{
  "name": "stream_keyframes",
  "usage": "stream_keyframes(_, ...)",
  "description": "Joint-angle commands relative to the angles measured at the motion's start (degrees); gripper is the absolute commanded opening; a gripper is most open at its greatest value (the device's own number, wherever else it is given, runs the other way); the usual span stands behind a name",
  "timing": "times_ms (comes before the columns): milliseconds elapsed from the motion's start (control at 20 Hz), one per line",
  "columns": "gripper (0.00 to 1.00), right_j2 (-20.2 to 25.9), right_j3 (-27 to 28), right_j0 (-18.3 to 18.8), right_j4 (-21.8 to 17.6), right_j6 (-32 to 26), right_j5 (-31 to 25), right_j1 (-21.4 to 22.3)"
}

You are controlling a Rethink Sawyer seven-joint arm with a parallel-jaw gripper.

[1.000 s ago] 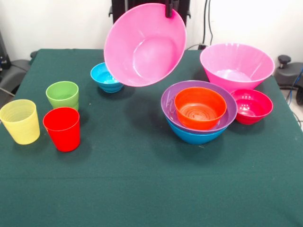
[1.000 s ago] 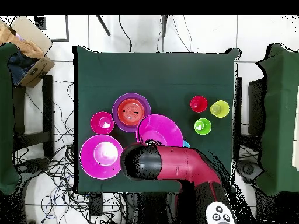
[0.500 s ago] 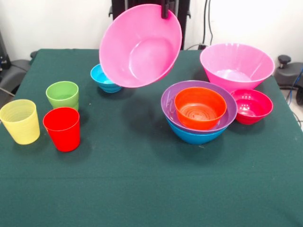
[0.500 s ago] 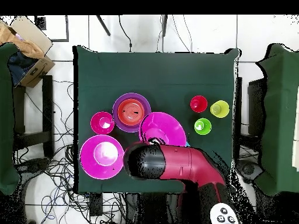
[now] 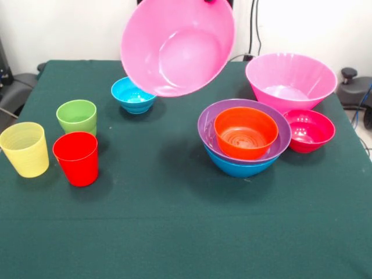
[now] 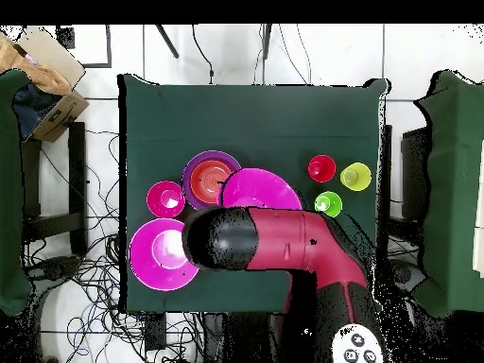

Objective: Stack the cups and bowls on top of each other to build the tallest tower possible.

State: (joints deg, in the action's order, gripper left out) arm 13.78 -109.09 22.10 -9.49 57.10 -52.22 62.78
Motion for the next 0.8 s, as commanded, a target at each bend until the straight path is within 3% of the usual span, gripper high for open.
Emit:
stream_keyframes(50,0.0,0.78,9.19,-3.27,-1.1,12.98,-4.77,-5.04)
stream_keyframes(250,0.0,0.04,12.1,-5.08,1.59,18.95,2.11,-12.82)
stream_keyframes(350,0.0,-0.01,14.12,-5.76,2.94,20.5,2.6,-15.36)
stream_keyframes(600,0.0,2.0,14.51,-4.67,6.55,19.26,5.43,-17.14)
stream_keyframes(800,0.0,3.12,13.07,-3.97,7.01,18.73,8.46,-17.5)
